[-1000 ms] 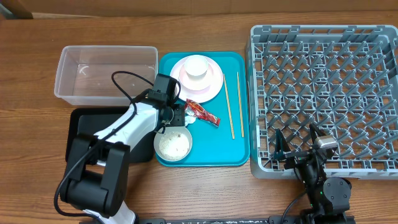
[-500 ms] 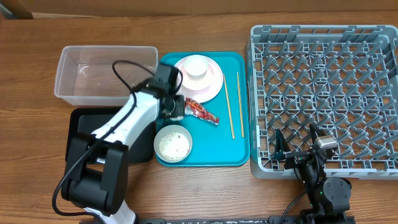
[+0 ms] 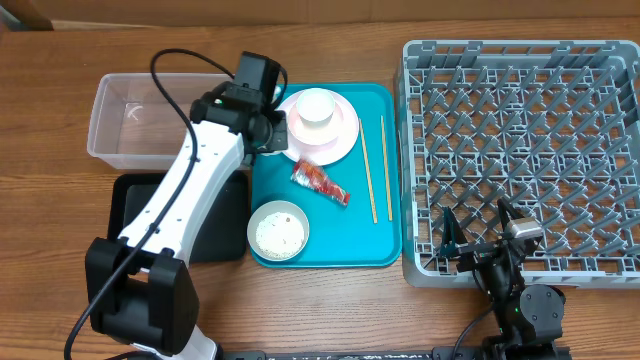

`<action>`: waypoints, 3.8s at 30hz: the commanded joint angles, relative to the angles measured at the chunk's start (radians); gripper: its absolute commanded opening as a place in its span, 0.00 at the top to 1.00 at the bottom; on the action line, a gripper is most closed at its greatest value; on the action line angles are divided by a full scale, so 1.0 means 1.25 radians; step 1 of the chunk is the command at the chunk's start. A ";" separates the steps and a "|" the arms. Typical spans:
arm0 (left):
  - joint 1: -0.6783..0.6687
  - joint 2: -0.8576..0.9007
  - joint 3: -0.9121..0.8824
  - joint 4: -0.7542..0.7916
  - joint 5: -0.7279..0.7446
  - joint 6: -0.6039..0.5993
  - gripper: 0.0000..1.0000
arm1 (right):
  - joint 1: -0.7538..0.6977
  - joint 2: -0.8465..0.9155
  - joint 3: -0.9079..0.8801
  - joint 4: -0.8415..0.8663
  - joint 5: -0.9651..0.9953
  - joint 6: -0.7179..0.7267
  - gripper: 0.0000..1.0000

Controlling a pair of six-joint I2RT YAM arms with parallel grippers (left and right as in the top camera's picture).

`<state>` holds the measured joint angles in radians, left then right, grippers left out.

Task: Sort waste into correct bins and load items into the dishwasher
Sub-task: 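Carry the tissue left and drop it into the clear plastic bin, then grasp the red snack wrapper on the teal tray with the left gripper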

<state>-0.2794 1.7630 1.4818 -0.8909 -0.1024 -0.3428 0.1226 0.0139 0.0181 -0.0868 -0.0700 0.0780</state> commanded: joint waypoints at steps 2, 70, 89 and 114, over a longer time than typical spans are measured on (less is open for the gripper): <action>0.035 -0.014 0.016 0.008 -0.055 -0.043 0.96 | 0.001 -0.009 -0.008 0.005 0.007 0.000 0.00; -0.316 0.048 -0.080 -0.013 0.034 -0.510 0.62 | 0.001 -0.009 -0.008 0.005 0.007 0.001 0.00; -0.273 0.196 -0.080 0.047 0.034 -0.573 0.76 | 0.001 -0.009 -0.008 0.005 0.007 0.001 0.00; -0.165 0.112 0.202 -0.219 0.056 -0.470 0.96 | 0.001 -0.009 -0.008 0.005 0.007 0.001 0.00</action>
<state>-0.5396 1.9568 1.6657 -1.1515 -0.0124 -0.9882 0.1223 0.0139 0.0181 -0.0872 -0.0700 0.0780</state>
